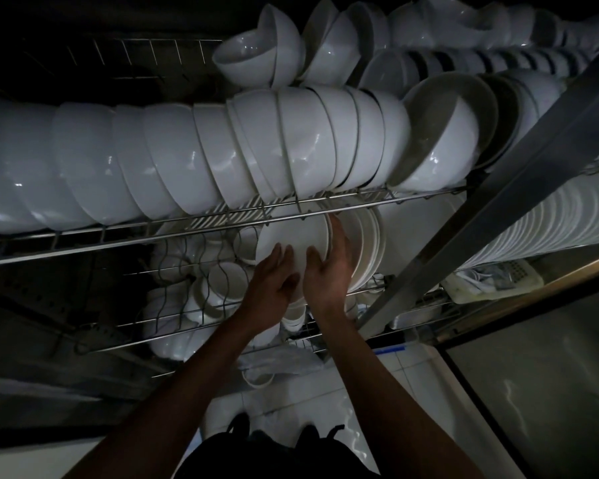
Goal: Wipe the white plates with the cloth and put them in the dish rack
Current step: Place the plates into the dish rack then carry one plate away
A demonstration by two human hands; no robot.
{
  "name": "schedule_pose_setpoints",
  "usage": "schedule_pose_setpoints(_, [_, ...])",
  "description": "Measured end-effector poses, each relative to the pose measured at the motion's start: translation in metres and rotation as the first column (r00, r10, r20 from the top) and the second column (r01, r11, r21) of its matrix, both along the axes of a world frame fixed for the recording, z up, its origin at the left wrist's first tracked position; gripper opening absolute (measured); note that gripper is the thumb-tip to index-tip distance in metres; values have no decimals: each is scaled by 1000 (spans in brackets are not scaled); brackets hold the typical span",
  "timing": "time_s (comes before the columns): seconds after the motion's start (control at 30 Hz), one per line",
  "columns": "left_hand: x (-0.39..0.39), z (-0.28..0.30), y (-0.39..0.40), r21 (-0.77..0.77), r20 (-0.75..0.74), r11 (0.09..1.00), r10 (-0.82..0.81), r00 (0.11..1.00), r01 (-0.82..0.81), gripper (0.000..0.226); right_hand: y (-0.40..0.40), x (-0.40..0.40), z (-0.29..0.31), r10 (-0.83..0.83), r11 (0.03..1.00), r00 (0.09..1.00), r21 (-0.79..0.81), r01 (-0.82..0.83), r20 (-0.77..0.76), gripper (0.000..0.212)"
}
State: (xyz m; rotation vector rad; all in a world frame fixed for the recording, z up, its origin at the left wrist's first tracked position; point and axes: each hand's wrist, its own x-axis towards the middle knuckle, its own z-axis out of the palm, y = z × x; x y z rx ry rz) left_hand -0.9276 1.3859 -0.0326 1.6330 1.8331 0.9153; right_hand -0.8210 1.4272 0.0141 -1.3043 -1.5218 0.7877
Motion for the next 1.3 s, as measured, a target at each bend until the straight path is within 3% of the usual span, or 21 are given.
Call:
schedule_pose_setpoints(0.33, [-11,-7,-6,-17,-4,1000,14,1000,-14,57,-8,-2,-3,38,997,994,64,-45,104,72])
schedule_pose_setpoints(0.57, [-9,-4,-12,-40,9,998,41,999,-40,59,-6,-1,-1,13,998,908,48,-36,418,76])
schedule_pose_setpoints(0.77, [-7,0,-15,-41,36,997,60,998,-58,58,-7,5,-1,55,996,841,31,-85,538,81])
schedule_pose_setpoints(1.3, [8,7,-27,2,28,985,173,984,-174,45,-2,38,4,193,928,726,118,-354,660,64])
